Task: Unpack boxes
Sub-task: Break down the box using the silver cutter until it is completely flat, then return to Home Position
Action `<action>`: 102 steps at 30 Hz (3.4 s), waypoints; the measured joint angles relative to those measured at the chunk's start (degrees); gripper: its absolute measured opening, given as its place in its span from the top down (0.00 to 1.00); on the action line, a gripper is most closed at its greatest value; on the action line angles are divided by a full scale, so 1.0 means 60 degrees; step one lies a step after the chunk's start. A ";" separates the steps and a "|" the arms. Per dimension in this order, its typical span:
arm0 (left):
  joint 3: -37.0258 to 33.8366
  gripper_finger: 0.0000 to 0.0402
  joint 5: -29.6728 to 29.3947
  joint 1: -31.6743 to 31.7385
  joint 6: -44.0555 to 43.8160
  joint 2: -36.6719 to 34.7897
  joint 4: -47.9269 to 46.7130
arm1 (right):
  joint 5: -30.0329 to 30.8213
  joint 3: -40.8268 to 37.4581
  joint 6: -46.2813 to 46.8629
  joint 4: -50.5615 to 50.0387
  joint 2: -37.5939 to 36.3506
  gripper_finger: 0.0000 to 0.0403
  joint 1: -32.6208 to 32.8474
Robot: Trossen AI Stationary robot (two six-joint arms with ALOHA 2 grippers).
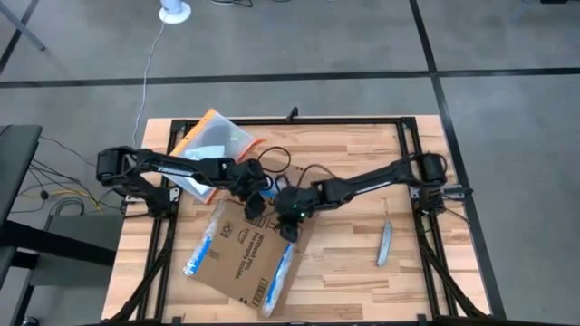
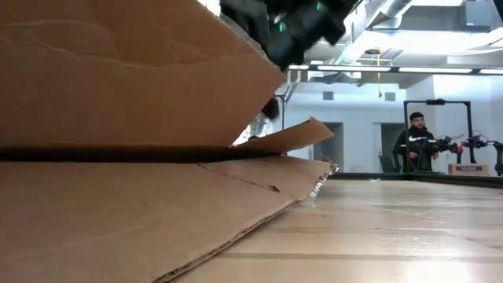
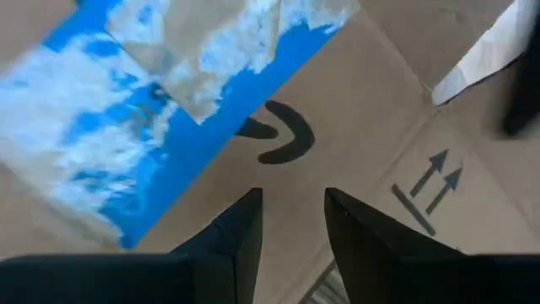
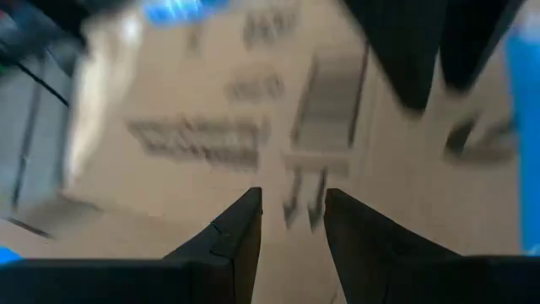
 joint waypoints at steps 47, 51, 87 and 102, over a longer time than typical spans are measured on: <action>0.1504 0.87 -0.0359 0.0083 0.1161 -0.0557 -0.2186 | 0.0758 -0.0004 -0.2943 -0.6304 -0.1127 0.71 -0.0155; 0.2103 0.98 -0.0791 -0.0882 0.1240 -0.1407 -0.2250 | 0.0237 -0.0004 -0.2498 -0.6464 -0.2290 0.74 0.0143; -0.4118 1.00 -0.4834 -0.3599 -0.1721 -1.0984 0.0072 | 0.2422 -1.0432 -0.0410 0.2699 -1.4812 1.00 0.0118; -0.4116 1.00 -0.4579 -0.3723 -0.0365 -1.0940 0.0597 | 0.2611 -1.2776 -0.1466 0.2602 -1.7741 1.00 -0.0131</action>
